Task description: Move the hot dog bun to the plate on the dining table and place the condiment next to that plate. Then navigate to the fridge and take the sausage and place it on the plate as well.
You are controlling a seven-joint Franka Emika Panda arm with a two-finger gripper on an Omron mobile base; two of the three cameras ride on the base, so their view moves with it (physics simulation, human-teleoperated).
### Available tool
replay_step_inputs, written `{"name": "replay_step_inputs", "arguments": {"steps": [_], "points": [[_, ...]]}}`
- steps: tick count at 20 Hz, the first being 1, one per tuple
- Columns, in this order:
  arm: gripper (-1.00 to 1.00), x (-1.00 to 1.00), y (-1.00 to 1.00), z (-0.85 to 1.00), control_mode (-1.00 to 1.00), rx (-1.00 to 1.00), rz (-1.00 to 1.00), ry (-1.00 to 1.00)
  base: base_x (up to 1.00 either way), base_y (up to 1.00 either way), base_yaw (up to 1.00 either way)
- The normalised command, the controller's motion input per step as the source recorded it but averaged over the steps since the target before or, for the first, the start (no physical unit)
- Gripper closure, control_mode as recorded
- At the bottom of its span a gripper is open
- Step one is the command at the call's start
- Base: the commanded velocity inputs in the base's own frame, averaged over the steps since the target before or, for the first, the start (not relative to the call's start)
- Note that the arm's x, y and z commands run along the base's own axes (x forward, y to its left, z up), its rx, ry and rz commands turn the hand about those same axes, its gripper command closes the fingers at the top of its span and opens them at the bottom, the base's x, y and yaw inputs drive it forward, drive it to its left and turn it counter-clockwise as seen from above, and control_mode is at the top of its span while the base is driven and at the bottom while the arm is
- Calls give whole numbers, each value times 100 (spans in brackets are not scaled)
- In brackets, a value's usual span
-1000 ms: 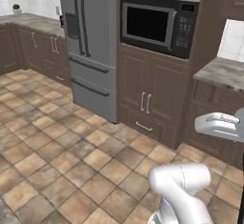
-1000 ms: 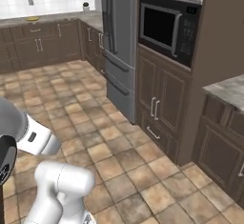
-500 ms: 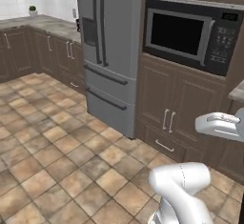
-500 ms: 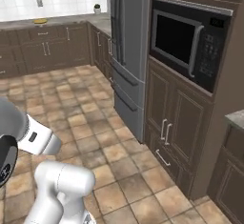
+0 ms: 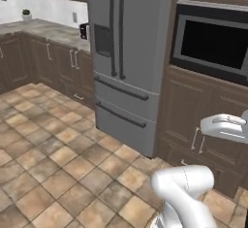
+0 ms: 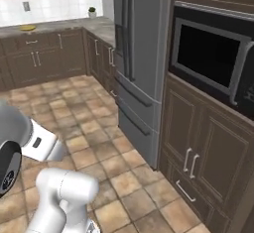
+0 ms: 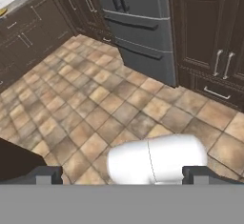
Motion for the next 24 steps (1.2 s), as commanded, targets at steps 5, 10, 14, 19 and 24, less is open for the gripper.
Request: {"name": "replay_step_inputs", "arguments": {"steps": [5, 10, 14, 19, 24], "points": [[-100, 0, 0, 0, 100, 0, 0, 0, 96, 81, -39], [-100, 0, 0, 0, 100, 0, 0, 0, 84, 86, -44], [-100, 0, 0, 0, 100, 0, 0, 0, 76, 85, -41], [-100, 0, 0, 0, 100, 0, 0, 0, 68, 93, -41], [-100, 0, 0, 0, 100, 0, 0, 0, 61, 84, -41]]}}
